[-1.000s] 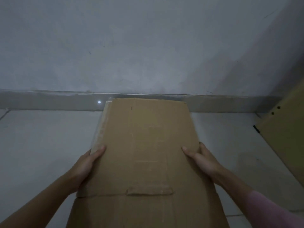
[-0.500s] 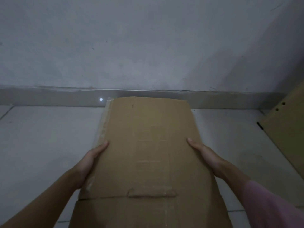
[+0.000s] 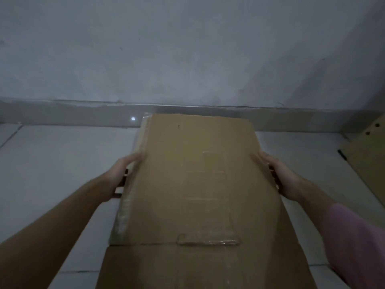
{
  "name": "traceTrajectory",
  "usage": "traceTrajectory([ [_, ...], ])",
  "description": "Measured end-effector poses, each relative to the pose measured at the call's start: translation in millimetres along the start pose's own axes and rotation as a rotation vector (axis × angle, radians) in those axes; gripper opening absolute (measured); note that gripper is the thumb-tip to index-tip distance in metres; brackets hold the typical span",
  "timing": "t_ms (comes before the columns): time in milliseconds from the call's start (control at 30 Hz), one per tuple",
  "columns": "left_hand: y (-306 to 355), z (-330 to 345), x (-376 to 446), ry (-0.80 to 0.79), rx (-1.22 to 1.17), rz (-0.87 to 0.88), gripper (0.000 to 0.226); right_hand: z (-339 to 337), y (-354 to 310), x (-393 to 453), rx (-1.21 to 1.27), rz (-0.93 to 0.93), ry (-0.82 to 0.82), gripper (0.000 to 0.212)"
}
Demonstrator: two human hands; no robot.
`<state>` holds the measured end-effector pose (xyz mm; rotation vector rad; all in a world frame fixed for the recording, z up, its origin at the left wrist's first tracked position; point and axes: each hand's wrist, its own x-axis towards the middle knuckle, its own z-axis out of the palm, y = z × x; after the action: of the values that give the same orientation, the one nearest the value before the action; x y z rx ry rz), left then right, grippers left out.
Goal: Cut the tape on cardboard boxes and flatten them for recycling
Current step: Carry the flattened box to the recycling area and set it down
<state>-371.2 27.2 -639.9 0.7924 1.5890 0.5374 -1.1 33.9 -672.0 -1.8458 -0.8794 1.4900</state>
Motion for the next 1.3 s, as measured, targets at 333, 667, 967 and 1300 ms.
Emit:
traceTrajectory([
  [333, 20, 32, 48, 0.043, -0.152, 0.054, 0.049, 25, 1, 37, -0.008, 0.007, 0.113, 0.064],
  [667, -54, 6, -59, 0.019, 0.128, 0.158, 0.099, 0, 58, -58, -0.157, -0.043, -0.158, 0.095],
  [967, -85, 31, -78, 0.167, 0.17, 0.216, 0.075, 18, 57, -83, 0.025, 0.004, -0.066, 0.086],
  [1300, -121, 24, -110, -0.025, -0.062, 0.186, 0.085, 15, 115, -134, 0.019, -0.029, -0.006, 0.085],
])
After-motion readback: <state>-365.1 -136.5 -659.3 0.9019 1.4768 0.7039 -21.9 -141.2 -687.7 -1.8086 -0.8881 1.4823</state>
